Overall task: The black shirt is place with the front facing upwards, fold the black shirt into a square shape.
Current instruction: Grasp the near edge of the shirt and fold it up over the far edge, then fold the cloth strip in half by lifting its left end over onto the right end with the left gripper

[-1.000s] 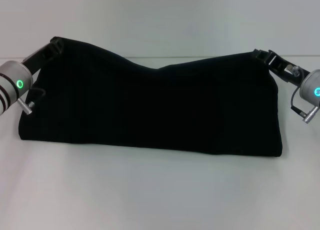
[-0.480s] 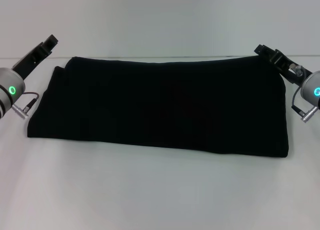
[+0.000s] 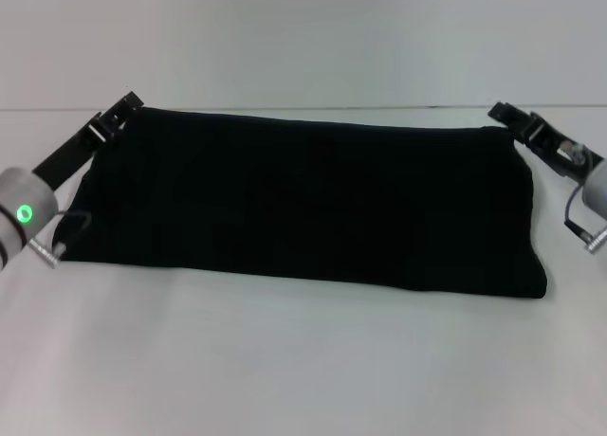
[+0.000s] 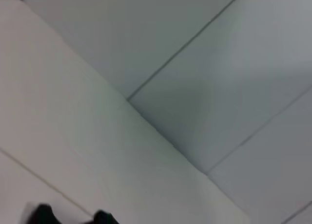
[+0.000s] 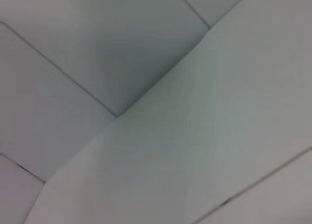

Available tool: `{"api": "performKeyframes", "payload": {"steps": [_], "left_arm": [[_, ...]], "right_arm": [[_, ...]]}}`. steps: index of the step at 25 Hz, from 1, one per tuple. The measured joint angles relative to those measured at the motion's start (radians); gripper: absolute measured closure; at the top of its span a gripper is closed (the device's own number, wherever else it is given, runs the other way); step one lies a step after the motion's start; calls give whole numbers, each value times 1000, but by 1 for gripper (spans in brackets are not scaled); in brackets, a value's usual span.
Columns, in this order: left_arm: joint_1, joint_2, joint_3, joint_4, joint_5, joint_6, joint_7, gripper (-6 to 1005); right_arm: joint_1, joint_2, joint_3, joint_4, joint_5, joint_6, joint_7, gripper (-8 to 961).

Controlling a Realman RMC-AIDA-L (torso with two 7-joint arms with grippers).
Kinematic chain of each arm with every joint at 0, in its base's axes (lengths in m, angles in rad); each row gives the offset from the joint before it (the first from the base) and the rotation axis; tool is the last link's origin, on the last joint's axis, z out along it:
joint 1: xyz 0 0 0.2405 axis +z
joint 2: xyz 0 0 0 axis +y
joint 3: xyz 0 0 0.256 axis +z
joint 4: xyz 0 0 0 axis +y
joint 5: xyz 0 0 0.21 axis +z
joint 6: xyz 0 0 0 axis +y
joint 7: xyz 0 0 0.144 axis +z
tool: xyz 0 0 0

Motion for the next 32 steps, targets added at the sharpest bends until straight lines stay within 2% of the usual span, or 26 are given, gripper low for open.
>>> {"api": "performKeyframes", "payload": {"steps": [8,12,14,19,24,27,31,32], "left_arm": [[112,-7,38,33,0,244,-119,331],[155,-10,43,40,2,302,-154,333],[173,-10,44,47,20,325,-187,333],[210,-4,44,132,152,415,-359,332],[244,20,44,265,310,503,-581,332],[252,39,41,337,417,516,-704,333],[246,58,35,387,551,494,-826,332],[243,60,35,392,569,486,-840,331]], "right_arm": [[-101,-3,-7,-17,8,-16,2,356],[-140,-4,14,-29,38,-50,2,357],[-160,-5,16,-38,53,-117,-1,357],[-196,-10,-38,-88,-10,-407,-108,359],[-188,-17,-184,-154,-173,-577,-227,361],[-182,-5,-256,-188,-248,-586,-287,346],[-173,3,-334,-188,-267,-583,-362,315],[-172,5,-343,-186,-267,-582,-376,277]]}}
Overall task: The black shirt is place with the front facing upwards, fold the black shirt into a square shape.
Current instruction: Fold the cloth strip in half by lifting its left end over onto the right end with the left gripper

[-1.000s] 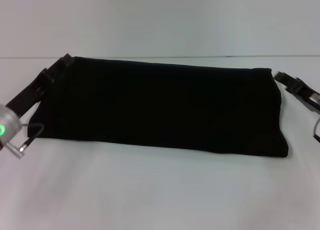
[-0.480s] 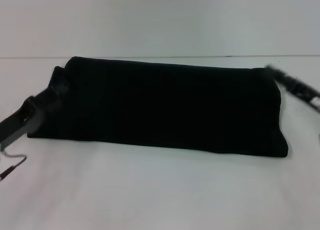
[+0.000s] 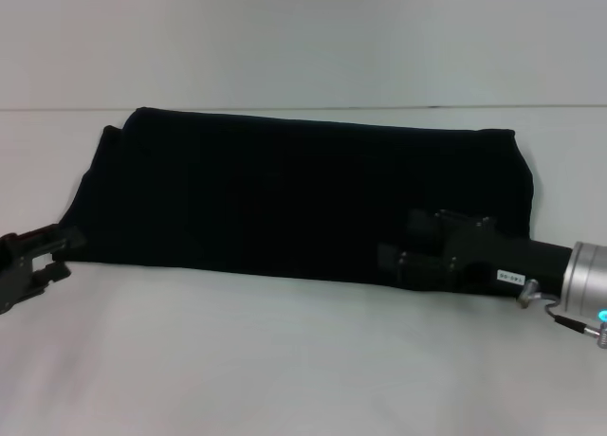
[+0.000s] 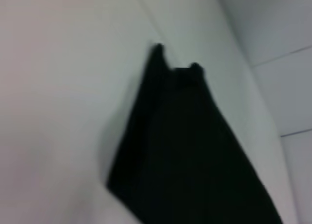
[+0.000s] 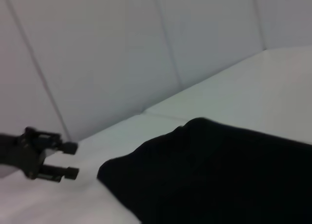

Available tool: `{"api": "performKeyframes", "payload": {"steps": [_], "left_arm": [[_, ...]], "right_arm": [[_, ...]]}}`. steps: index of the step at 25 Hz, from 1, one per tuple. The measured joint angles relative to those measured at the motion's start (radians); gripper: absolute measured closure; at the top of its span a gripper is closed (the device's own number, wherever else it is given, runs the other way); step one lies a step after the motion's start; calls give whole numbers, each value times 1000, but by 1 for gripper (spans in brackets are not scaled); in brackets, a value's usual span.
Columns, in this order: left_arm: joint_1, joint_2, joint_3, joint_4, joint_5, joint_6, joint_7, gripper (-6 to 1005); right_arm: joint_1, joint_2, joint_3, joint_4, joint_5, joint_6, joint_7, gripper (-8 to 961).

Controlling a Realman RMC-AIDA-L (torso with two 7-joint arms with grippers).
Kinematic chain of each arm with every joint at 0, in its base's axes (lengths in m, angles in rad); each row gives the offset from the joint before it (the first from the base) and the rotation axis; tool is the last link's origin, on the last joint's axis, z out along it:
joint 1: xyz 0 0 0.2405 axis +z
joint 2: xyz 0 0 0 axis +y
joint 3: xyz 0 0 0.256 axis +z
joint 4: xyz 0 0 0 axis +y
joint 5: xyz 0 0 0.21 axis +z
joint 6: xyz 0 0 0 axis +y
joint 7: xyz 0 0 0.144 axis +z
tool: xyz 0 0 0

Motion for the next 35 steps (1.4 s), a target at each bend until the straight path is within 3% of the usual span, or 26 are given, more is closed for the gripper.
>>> {"api": "performKeyframes", "payload": {"steps": [4,10,35], "left_arm": [[-17,3,6,1,31,-52,-46,330],[-41,9,9,-30,52,-131,-117,328],[-87,19,36,-95,57,-319,-169,335]], "right_arm": [[2,5,-10,9,1,-8,-51,125],[2,4,-10,14,3,-29,-97,3],[3,4,-11,16,4,-6,-91,7]]}}
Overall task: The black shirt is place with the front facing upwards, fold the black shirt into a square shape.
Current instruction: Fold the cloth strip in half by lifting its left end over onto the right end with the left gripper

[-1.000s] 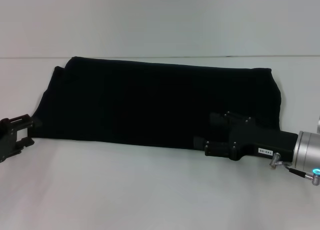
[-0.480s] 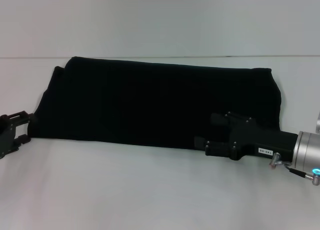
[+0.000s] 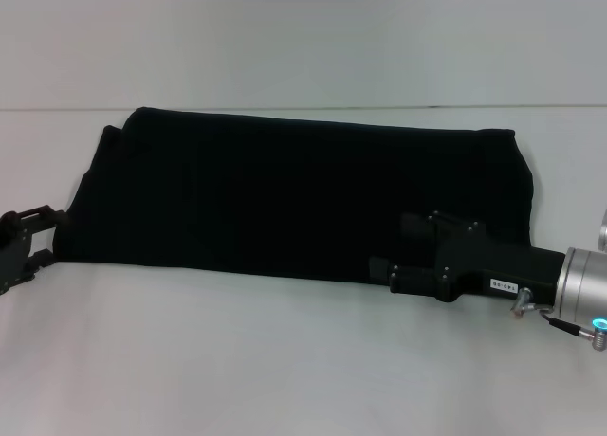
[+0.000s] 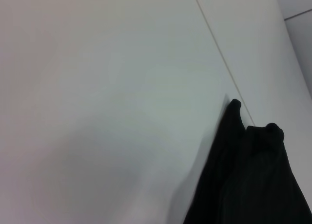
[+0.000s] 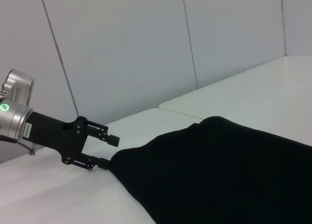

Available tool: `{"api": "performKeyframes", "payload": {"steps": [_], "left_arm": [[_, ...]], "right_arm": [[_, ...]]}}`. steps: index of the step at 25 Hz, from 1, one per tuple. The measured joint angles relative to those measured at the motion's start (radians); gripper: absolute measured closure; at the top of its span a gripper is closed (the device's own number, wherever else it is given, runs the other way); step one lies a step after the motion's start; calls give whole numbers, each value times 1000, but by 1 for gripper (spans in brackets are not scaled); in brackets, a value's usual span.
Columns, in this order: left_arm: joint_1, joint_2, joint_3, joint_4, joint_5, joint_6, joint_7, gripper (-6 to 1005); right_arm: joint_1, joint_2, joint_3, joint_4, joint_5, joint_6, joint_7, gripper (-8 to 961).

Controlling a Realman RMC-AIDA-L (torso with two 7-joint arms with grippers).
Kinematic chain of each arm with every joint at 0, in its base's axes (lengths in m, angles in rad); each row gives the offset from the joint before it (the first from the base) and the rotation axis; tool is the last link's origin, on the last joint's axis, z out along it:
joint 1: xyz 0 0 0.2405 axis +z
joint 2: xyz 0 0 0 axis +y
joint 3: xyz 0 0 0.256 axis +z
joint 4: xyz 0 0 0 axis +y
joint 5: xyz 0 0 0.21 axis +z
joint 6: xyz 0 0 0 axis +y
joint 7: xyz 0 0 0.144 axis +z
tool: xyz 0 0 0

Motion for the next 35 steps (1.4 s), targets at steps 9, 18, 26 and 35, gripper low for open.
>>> {"api": "performKeyframes", "payload": {"steps": [9,18,26,35], "left_arm": [[-35,2,7,-35,-1,-20,6,338],[-78,5,50,-50,-5,-46,9,340],[-83,0,90,-47,-7,-64,63,367],[-91,-7,111,-50,-12,-69,108,611]], "right_arm": [[9,0,0,9,0,1,1,6],[13,0,0,22,0,1,2,7],[13,0,2,25,2,-7,3,6],[9,-1,1,25,4,-11,21,6]]}}
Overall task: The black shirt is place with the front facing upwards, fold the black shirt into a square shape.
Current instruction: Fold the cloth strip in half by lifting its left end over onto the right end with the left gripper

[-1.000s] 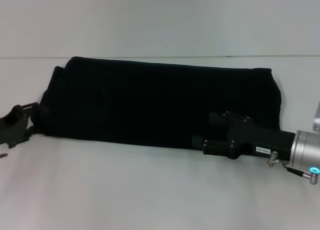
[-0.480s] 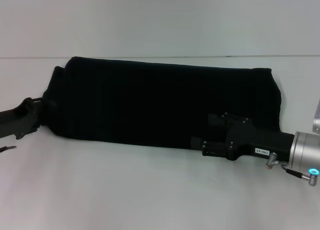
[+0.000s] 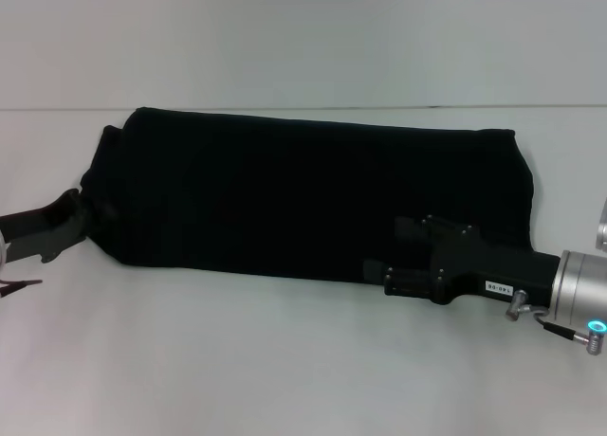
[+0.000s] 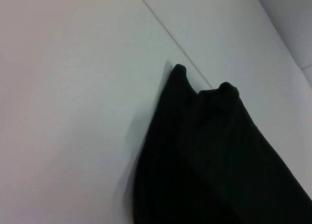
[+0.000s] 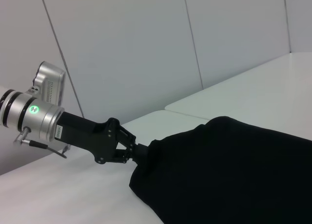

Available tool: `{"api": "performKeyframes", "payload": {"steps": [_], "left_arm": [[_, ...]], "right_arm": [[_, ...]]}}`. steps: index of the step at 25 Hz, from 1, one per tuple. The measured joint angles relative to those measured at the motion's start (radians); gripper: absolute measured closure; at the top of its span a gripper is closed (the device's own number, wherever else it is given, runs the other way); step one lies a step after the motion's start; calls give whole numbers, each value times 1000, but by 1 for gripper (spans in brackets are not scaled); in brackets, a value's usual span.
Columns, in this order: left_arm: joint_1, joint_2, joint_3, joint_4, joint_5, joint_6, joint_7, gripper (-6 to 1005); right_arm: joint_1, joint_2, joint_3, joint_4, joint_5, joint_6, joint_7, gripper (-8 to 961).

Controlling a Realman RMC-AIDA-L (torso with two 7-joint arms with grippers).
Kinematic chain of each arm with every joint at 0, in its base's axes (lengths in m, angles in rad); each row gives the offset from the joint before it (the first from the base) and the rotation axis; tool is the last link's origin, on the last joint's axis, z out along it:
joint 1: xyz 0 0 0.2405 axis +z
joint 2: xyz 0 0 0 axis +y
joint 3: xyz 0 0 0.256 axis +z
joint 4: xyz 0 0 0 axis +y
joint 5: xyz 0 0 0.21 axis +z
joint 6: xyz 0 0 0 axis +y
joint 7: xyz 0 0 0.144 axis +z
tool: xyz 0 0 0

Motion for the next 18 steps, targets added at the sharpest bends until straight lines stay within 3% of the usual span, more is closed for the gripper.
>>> {"api": "performKeyframes", "payload": {"steps": [9,18], "left_arm": [[3,-2,-2,-1,-3,-1,12,965],[31,2,-11,8,-36,32,-37,952]], "right_arm": [[-3,0,-1,0,0,-1,0,7],[-1,0,0,0,0,-5,0,7]]}}
